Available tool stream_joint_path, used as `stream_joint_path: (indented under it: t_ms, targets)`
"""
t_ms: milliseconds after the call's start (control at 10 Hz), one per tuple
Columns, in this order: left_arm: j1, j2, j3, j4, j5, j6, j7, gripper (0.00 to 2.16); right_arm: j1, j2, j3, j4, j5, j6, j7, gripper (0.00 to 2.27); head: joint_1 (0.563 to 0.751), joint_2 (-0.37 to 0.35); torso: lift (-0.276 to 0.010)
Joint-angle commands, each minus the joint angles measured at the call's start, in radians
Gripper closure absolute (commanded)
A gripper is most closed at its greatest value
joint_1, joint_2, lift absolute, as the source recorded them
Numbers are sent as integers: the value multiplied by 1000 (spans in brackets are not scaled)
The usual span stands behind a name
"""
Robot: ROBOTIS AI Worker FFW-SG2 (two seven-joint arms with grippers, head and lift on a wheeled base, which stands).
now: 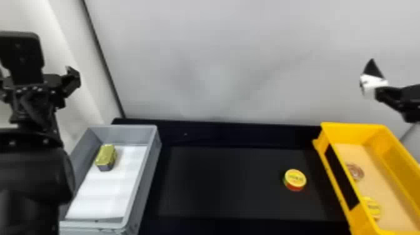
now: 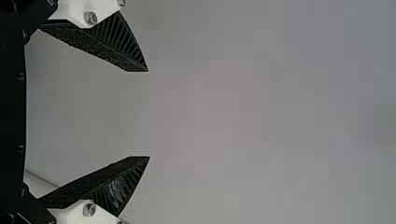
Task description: Pick up the round yellow can and place it in the yellow rectangular box
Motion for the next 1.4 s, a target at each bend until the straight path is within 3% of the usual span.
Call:
stream_joint_path:
  t_ms: [0, 300, 600, 1300]
  targets:
    - [0, -3, 0, 2, 0, 0, 0, -2, 5, 19, 92, 29, -3, -14, -16, 128, 694, 14, -61]
    - [-2, -3, 0, 6, 0, 0, 0, -2, 53, 79, 143, 129, -148, -96, -25, 128, 694, 14, -61]
    - [-2, -3, 1, 7, 0, -1, 0, -2, 80, 79, 180, 186, -262, -113, -74, 133, 694, 14, -61]
    - [-2, -3, 1, 12, 2, -1, 0, -2, 113, 74, 209, 103, -268, 217, -57, 153, 694, 14, -61]
